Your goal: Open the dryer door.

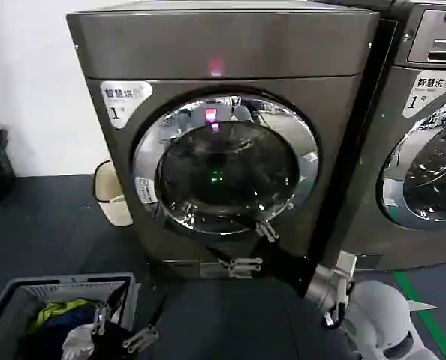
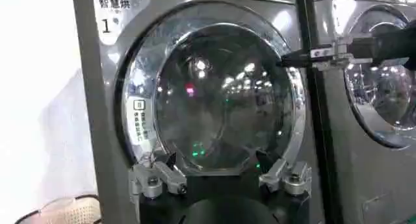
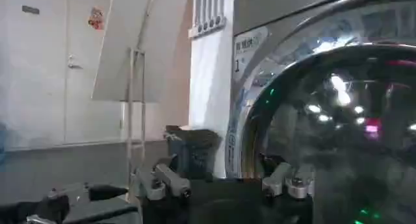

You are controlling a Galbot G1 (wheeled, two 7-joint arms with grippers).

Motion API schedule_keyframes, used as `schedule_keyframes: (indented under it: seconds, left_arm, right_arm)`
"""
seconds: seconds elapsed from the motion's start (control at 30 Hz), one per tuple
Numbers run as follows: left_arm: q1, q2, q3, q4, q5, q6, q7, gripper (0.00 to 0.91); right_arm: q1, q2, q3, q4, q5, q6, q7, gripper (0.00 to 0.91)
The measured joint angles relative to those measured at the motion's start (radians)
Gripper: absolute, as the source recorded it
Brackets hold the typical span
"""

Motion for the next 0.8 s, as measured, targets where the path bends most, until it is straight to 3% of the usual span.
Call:
schedule_keyframes:
  seconds: [0.43, 0.6, 0.8]
  left_arm:
    - [0.01, 0.007, -0.003, -0.006, 0.053, 0.03, 0.03, 0.907]
    - [0.006, 0.007, -0.001, -0.001, 0.059, 0.026, 0.032, 0.907]
    - [0.007, 0.004, -0.001, 0.001, 0.063, 0.041, 0.025, 0.907]
  right_arm:
    - [0.243, 0.08, -0.191, -0.317, -0.058, 0.136, 0.007, 0.907]
    - [0.327, 0.126, -0.265, -0.431, -0.109, 0.177, 0.037, 0.907]
    - [0.412, 0.18, -0.356, -0.546, -0.11, 0.202, 0.05, 0.907]
